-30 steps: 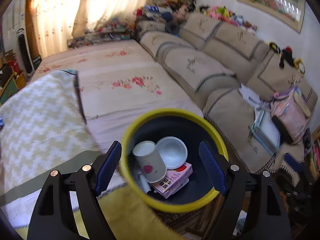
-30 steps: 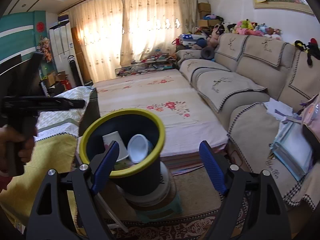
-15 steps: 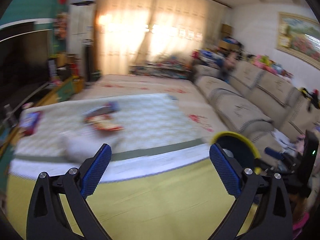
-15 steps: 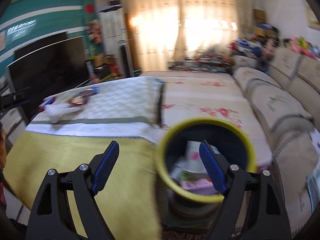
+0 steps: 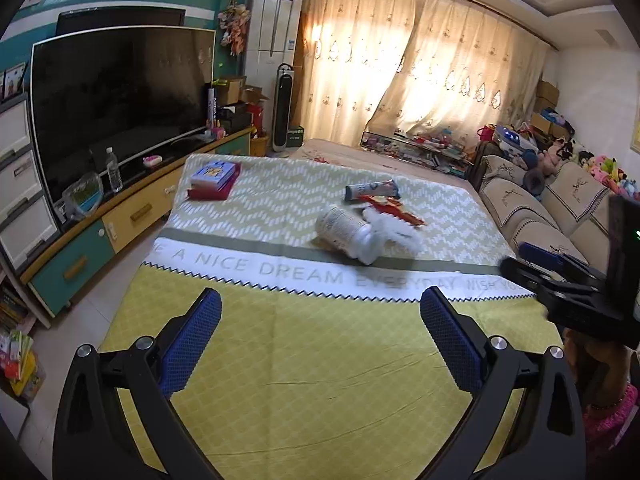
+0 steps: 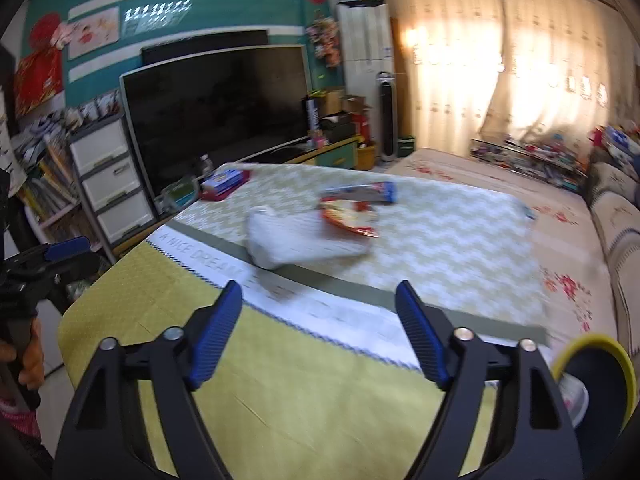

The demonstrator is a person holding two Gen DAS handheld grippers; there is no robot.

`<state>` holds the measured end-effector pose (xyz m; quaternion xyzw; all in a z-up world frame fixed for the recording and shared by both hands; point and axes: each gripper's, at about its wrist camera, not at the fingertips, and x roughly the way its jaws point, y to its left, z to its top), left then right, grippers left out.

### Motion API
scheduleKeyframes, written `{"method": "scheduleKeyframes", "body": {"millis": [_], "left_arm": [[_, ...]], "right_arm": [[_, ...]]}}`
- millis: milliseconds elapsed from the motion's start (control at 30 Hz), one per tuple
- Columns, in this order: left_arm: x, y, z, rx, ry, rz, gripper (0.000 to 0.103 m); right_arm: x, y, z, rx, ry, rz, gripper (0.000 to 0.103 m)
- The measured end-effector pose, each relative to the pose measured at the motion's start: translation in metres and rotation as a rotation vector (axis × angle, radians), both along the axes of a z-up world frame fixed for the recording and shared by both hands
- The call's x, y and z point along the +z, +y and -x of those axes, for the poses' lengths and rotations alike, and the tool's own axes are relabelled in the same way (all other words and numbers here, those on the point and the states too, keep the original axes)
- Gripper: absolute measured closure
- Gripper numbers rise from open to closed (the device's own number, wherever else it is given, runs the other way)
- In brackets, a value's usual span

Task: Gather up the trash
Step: 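Reach the right tool to the white foam net sleeve and grasp it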

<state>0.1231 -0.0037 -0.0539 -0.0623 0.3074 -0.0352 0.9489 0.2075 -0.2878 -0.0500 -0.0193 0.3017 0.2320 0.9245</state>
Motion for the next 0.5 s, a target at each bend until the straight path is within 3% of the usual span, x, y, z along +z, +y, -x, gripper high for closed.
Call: {"method": "scheduleKeyframes", "body": {"millis": [267,500], "left_arm": [[-0.006,-0.011,-0.003,-0.02,0.007,-0.005,0.005],[-0.015,-0.012,-0.007,-0.034,0.029,0.014,0.005]], "right_arm": [[-0.009,0.065,-0.039,0.085,0.018,0.117,0.041],[-0.023,0.084,-0.069,0.082,0.035,0.211,0.046]]}}
